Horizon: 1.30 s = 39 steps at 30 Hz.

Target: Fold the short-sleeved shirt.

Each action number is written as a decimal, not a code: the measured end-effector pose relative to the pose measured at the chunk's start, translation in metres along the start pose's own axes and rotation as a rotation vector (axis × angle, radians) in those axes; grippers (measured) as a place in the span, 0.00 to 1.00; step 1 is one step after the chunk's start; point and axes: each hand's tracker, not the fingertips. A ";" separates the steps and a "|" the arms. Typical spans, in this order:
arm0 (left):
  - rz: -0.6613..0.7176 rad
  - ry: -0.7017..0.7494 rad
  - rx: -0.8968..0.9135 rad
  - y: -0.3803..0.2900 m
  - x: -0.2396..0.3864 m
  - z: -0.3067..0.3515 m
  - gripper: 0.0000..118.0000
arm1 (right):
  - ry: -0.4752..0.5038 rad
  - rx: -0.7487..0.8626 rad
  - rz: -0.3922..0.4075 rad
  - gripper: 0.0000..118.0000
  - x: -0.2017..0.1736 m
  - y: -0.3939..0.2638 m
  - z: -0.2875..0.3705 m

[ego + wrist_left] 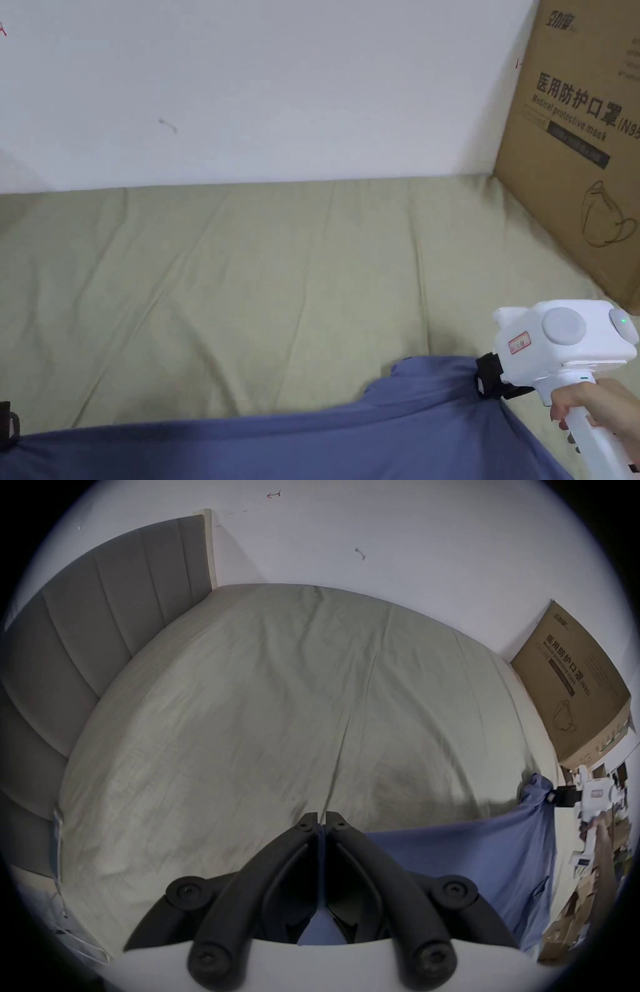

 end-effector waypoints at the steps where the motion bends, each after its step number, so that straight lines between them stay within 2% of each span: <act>1: -0.035 0.029 0.007 0.001 0.003 0.003 0.01 | -0.008 0.008 0.013 0.03 -0.002 -0.002 0.003; 4: -0.040 0.020 0.009 0.004 0.007 0.016 0.01 | -0.039 0.023 0.059 0.03 -0.003 0.000 0.011; 8: -0.011 0.012 0.051 0.018 0.006 0.046 0.01 | 0.022 0.087 0.028 0.03 -0.011 0.003 0.054; 15: -0.027 0.008 0.204 0.053 0.023 0.129 0.01 | 0.073 0.276 0.008 0.03 -0.024 0.007 0.164; 18: -0.044 0.014 0.294 0.073 0.035 0.173 0.01 | 0.112 0.363 -0.031 0.03 -0.022 0.016 0.216; 21: -0.053 -0.003 0.383 0.096 0.047 0.219 0.01 | 0.104 0.459 -0.030 0.03 -0.024 0.024 0.271; 28: -0.092 0.060 0.551 0.160 0.077 0.300 0.01 | 0.113 0.621 -0.038 0.03 -0.038 0.067 0.379; 32: -0.057 0.087 0.637 0.208 0.087 0.327 0.01 | 0.106 0.689 -0.040 0.03 -0.057 0.106 0.430; 36: -0.100 0.183 0.724 0.252 0.098 0.348 0.01 | 0.101 0.756 -0.042 0.03 -0.081 0.145 0.470; 39: -0.082 0.193 0.756 0.278 0.100 0.362 0.01 | 0.085 0.794 -0.041 0.03 -0.100 0.170 0.492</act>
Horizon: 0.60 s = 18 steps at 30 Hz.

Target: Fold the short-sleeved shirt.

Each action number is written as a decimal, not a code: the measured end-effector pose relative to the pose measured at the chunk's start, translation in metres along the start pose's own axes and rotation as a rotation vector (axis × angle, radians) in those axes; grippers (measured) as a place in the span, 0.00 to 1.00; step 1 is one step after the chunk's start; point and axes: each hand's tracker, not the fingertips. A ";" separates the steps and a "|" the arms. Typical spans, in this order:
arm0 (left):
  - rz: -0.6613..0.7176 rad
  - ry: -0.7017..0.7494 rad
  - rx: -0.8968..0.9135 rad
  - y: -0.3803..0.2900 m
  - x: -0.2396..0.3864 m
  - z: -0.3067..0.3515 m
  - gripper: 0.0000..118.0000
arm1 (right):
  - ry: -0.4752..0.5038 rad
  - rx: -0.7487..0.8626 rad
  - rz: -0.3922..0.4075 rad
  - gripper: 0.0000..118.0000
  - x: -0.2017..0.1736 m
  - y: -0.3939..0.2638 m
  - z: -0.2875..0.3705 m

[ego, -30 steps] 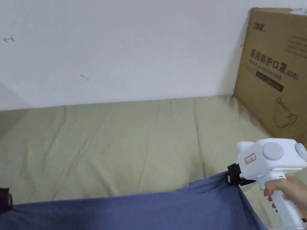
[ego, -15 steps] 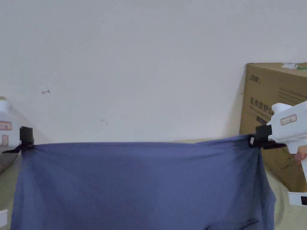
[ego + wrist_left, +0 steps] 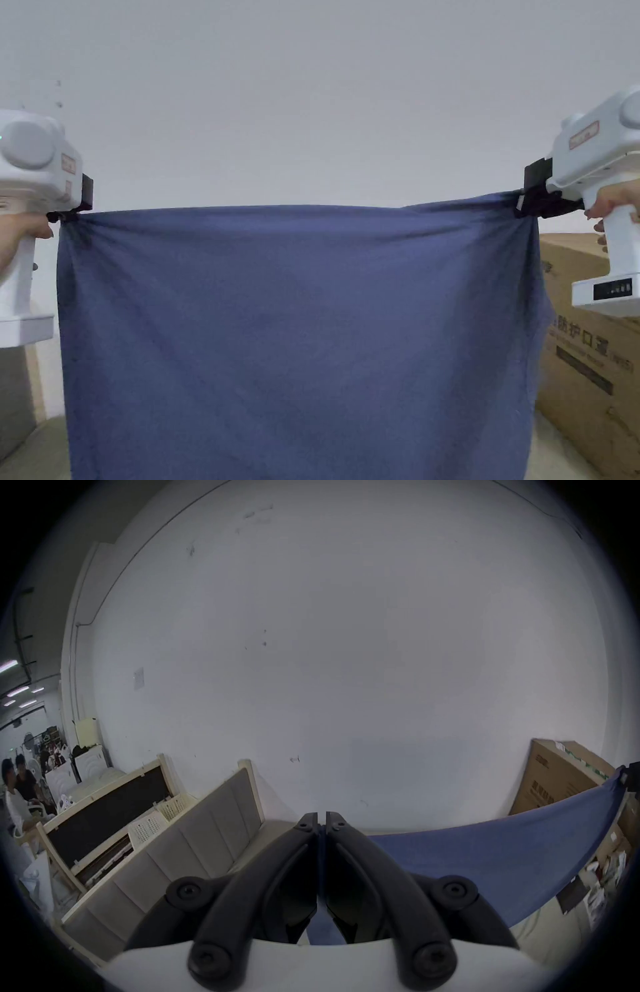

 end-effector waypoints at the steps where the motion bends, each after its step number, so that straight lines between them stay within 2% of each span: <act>1: 0.022 -0.002 0.014 0.007 -0.001 -0.002 0.01 | 0.003 0.023 -0.003 0.03 -0.005 0.007 0.000; 5: 0.001 0.048 0.053 0.035 -0.009 -0.008 0.01 | 0.000 0.067 -0.021 0.03 -0.029 0.042 0.001; 6: 0.053 0.059 0.098 0.037 -0.012 -0.007 0.01 | 0.003 0.093 -0.017 0.03 -0.036 0.045 0.003; 10: 0.003 0.076 0.067 0.031 -0.018 -0.015 0.01 | 0.022 0.108 0.003 0.03 -0.046 0.048 0.001; 14: 0.013 0.063 0.034 -0.009 -0.021 -0.033 0.01 | 0.019 0.067 0.030 0.03 -0.046 0.016 -0.008; 18: -0.002 0.044 -0.078 -0.065 -0.016 -0.064 0.01 | -0.004 -0.038 0.053 0.03 -0.038 -0.037 -0.034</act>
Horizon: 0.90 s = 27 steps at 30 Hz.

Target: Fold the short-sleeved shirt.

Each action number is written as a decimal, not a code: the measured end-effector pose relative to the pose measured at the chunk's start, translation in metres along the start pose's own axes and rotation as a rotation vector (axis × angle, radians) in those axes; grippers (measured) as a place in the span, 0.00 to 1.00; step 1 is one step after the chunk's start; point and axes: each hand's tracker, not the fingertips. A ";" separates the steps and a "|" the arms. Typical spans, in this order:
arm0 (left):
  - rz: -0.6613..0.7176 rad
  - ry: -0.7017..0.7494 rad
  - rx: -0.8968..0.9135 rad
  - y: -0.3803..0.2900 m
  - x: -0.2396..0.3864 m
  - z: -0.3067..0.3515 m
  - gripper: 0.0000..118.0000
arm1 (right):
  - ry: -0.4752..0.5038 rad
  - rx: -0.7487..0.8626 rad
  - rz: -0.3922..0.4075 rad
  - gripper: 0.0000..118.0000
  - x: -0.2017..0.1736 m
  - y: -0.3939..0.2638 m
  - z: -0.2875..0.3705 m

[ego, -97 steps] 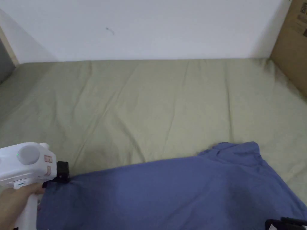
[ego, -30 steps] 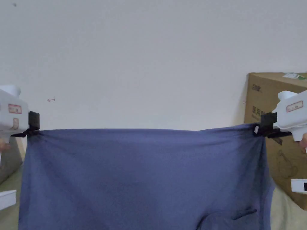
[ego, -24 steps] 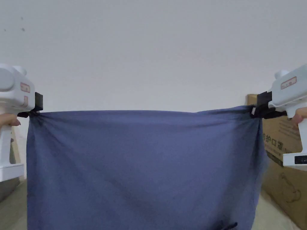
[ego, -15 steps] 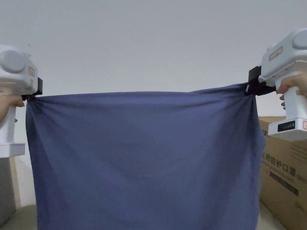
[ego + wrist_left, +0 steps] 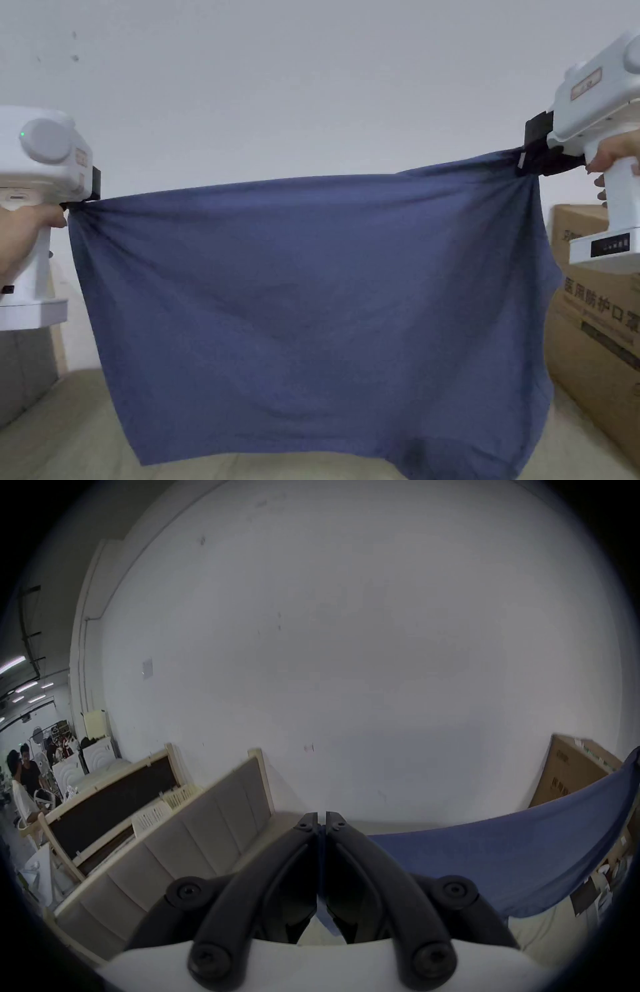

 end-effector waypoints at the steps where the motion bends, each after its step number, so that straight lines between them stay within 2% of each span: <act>1: 0.008 0.001 -0.017 -0.017 0.002 -0.009 0.01 | -0.005 -0.032 0.004 0.03 0.007 -0.012 -0.011; 4: 0.009 -0.018 -0.111 -0.076 0.013 -0.040 0.01 | -0.026 -0.113 -0.012 0.03 0.023 -0.060 -0.049; 8: -0.080 0.004 -0.284 -0.171 0.035 -0.093 0.01 | -0.067 -0.286 -0.046 0.03 0.055 -0.137 -0.122; 12: -0.048 0.010 -0.413 -0.271 0.053 -0.137 0.01 | -0.108 -0.447 -0.068 0.03 0.087 -0.228 -0.195; 17: -0.104 0.026 -0.554 -0.367 0.068 -0.173 0.01 | -0.159 -0.621 -0.119 0.03 0.126 -0.329 -0.255; 22: -0.054 -0.003 -0.600 -0.409 0.055 -0.175 0.01 | -0.162 -0.670 -0.127 0.03 0.146 -0.374 -0.260; 27: -0.018 -0.085 -0.577 -0.408 0.028 -0.130 0.01 | -0.104 -0.638 -0.148 0.03 0.149 -0.380 -0.210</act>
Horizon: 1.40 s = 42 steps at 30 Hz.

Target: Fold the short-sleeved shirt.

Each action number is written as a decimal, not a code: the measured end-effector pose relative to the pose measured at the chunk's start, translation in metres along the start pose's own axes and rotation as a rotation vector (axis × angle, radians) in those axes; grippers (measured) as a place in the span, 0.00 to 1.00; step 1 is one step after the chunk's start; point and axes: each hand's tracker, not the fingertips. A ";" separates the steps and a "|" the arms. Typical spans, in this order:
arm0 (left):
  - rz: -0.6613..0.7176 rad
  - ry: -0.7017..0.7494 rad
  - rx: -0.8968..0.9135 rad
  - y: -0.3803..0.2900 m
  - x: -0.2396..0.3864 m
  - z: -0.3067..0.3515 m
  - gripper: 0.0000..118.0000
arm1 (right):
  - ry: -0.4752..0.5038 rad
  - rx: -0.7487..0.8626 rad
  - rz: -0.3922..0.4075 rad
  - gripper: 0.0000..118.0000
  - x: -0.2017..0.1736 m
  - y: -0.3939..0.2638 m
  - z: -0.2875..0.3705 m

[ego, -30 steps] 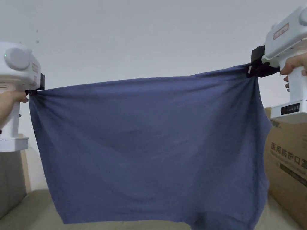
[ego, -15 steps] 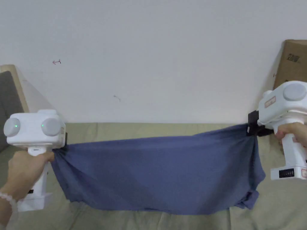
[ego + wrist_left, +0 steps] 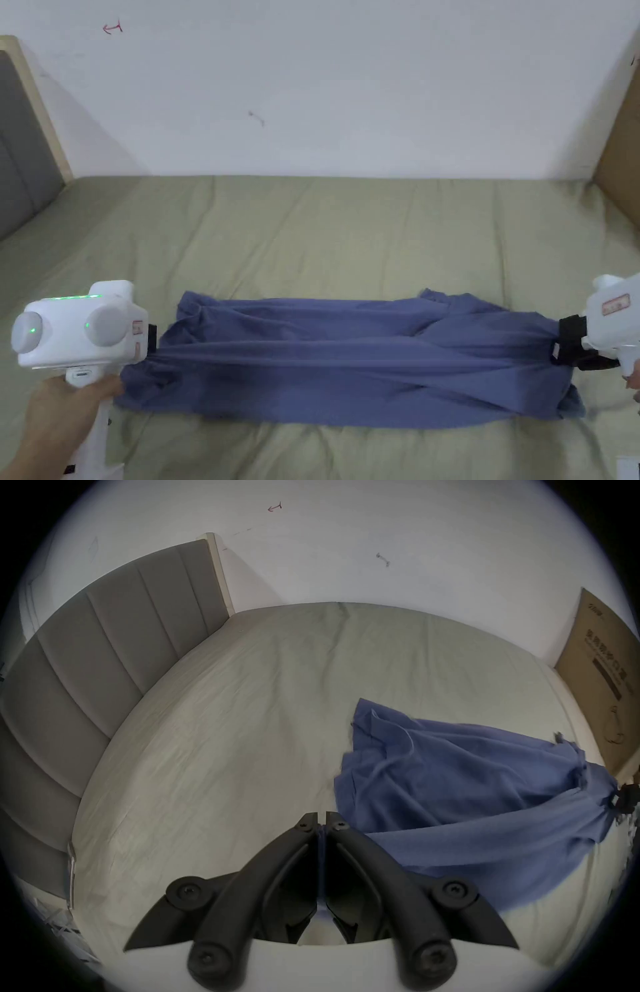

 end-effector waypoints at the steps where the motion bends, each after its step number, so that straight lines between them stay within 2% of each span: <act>1: 0.002 -0.009 0.004 -0.007 -0.005 0.012 0.01 | 0.002 0.001 0.014 0.03 0.001 -0.006 0.010; 4: 0.014 -0.063 0.024 -0.037 -0.025 0.058 0.01 | 0.003 0.040 0.066 0.03 0.003 -0.038 0.055; 7: 0.020 -0.084 0.045 -0.070 -0.042 0.108 0.01 | 0.041 0.064 0.066 0.03 0.013 -0.081 0.099; 11: 0.010 -0.120 0.031 -0.135 -0.061 0.165 0.01 | 0.006 0.037 0.093 0.03 0.023 -0.155 0.133; 12: -0.006 -0.108 0.012 -0.152 -0.069 0.167 0.01 | 0.010 0.031 0.082 0.03 0.027 -0.176 0.139; 16: 0.049 -0.128 0.005 -0.214 -0.084 0.198 0.01 | 0.055 0.011 -0.055 0.03 0.050 -0.251 0.150; 19: 0.102 -0.149 -0.031 -0.246 -0.103 0.211 0.01 | 0.044 -0.043 -0.060 0.03 0.053 -0.303 0.170; 23: 0.075 -0.135 -0.042 -0.286 -0.118 0.236 0.01 | 0.057 -0.061 -0.036 0.03 0.057 -0.359 0.197; 29: 0.053 -0.122 -0.030 -0.319 -0.119 0.257 0.02 | 0.058 -0.052 -0.031 0.03 0.051 -0.397 0.202; 30: 0.053 -0.112 -0.019 -0.320 -0.118 0.258 0.06 | 0.039 -0.051 -0.034 0.03 0.052 -0.398 0.198; 31: 0.053 -0.098 -0.014 -0.320 -0.117 0.259 0.15 | 0.048 -0.041 -0.039 0.03 0.052 -0.400 0.198; 32: 0.053 -0.081 -0.008 -0.320 -0.114 0.261 0.29 | 0.058 -0.022 -0.039 0.04 0.051 -0.402 0.198; 33: 0.050 -0.070 -0.004 -0.319 -0.116 0.263 0.54 | 0.053 -0.001 -0.041 0.16 0.051 -0.403 0.198; 34: 0.051 -0.070 -0.007 -0.318 -0.118 0.266 0.71 | 0.040 0.010 -0.032 0.37 0.053 -0.401 0.196; 35: 0.064 -0.076 -0.011 -0.318 -0.121 0.270 0.84 | -0.005 0.019 -0.007 0.60 0.052 -0.402 0.198; 36: 0.081 -0.094 -0.014 -0.318 -0.123 0.275 0.91 | -0.046 0.024 0.005 0.73 0.050 -0.404 0.200; 39: 0.116 -0.141 0.005 -0.327 -0.131 0.295 0.89 | -0.084 0.081 0.070 0.72 0.039 -0.422 0.230; 40: 0.123 -0.145 0.006 -0.330 -0.132 0.301 0.84 | -0.109 0.117 0.093 0.70 0.036 -0.432 0.239; 41: 0.134 -0.159 0.015 -0.336 -0.135 0.307 0.72 | -0.148 0.182 0.086 0.63 0.031 -0.445 0.248; 42: 0.152 -0.180 0.026 -0.342 -0.137 0.313 0.44 | -0.149 0.201 0.076 0.40 0.027 -0.454 0.254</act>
